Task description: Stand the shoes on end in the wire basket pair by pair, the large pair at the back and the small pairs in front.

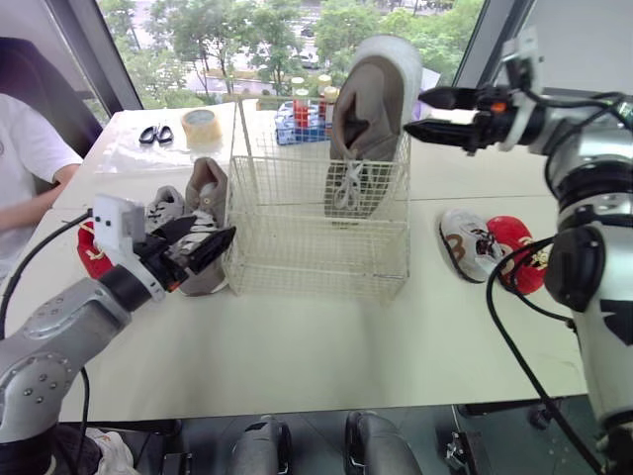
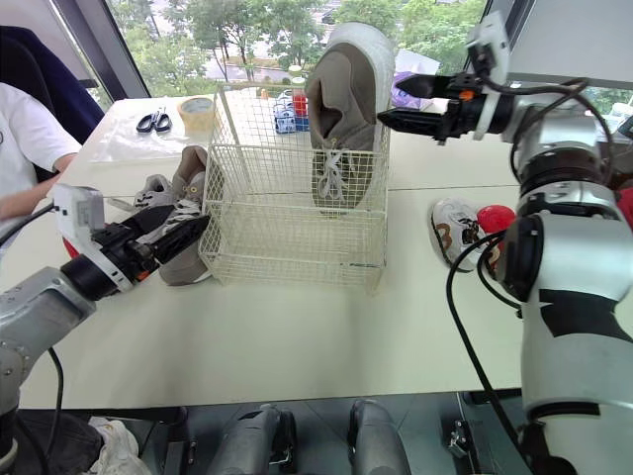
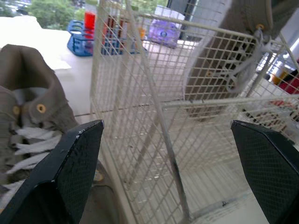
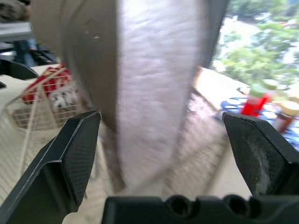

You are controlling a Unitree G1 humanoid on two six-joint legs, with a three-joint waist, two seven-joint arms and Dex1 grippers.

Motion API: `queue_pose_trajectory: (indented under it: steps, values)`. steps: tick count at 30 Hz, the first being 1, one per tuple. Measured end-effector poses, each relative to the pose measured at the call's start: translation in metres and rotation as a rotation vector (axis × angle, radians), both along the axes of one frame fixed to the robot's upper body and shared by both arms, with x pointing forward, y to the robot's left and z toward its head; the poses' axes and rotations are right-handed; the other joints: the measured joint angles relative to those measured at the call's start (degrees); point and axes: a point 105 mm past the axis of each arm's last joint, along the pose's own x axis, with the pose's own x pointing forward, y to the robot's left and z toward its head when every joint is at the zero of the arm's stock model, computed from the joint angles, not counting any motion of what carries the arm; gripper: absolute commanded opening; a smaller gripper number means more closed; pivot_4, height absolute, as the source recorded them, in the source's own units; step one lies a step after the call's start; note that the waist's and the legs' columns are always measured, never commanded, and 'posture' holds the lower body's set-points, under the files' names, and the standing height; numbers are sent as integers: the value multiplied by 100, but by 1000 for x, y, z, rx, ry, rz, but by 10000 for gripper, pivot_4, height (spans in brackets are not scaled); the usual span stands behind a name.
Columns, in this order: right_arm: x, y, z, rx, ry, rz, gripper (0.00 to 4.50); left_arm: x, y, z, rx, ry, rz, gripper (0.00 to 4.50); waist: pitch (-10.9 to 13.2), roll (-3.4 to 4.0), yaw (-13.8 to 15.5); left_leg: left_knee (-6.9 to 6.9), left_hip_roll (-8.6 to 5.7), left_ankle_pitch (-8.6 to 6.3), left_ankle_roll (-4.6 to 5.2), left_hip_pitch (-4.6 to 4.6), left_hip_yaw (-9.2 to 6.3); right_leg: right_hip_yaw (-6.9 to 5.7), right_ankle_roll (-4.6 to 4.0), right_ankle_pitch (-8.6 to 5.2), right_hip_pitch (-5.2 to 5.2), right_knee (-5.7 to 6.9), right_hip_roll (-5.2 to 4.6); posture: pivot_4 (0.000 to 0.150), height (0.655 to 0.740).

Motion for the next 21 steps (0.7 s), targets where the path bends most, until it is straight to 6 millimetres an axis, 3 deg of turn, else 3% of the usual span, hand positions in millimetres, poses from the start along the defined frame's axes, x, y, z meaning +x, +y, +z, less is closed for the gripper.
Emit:
queue_pose_trajectory:
  steps: [6, 9, 11, 13, 15, 16, 19, 21]
  values:
    - [-20, -42, 17, 42, -94, -97, 44628, 24, 31, 28, 42, 8, 125, 45000, 0, -1, 11, 0, 1, 0, 0, 4, 1, 0, 1, 0, 3, 4, 1, 1500, 7400]
    - [-40, -46, 29, 103, -99, -134, 44628, 42, 49, 43, 157, 47, 193, 45000, 1, -1, 14, -3, 2, 2, -2, 1, 2, -1, 2, 0, -4, 11, 2, 1500, 7400]
    - [-61, -23, 31, 99, -54, -72, 44628, 55, 59, 48, 284, 107, 227, 45000, -1, 0, 13, -6, 2, 6, -10, 5, -2, -3, 3, -1, -6, 20, 5, 1500, 7400]
    - [-92, 18, 18, 27, -7, 50, 44628, 70, 60, 57, 327, 166, 216, 45000, -4, -5, 21, -6, 0, 12, -19, 8, -8, -5, 4, -3, 2, 22, 18, 1500, 7400]
    - [-128, 69, -18, -102, 68, 221, 44628, 87, 54, 63, 329, 235, 187, 45000, -12, -19, 29, -4, 2, 16, -27, 13, -20, -13, 4, -3, 13, 21, 25, 1500, 7400]
    - [-140, 85, -34, -152, 94, 274, 44628, 92, 53, 61, 337, 260, 178, 45000, -11, -17, 21, -2, 0, 16, -26, 13, -14, -7, 4, -3, 9, 21, 22, 1500, 7400]
    - [-147, 100, -63, -230, 93, 206, 44628, 112, 56, 42, 385, 349, 195, 45000, -10, -22, 42, 5, -7, 10, -15, 6, -6, -4, 4, -3, 3, 15, 16, 1500, 7400]
    - [-147, 103, -69, -226, 86, 161, 44628, 123, 61, 29, 409, 402, 218, 45000, -9, -26, 64, 8, -7, 9, -12, 3, -4, -2, 4, -3, 1, 15, 16, 1500, 7400]
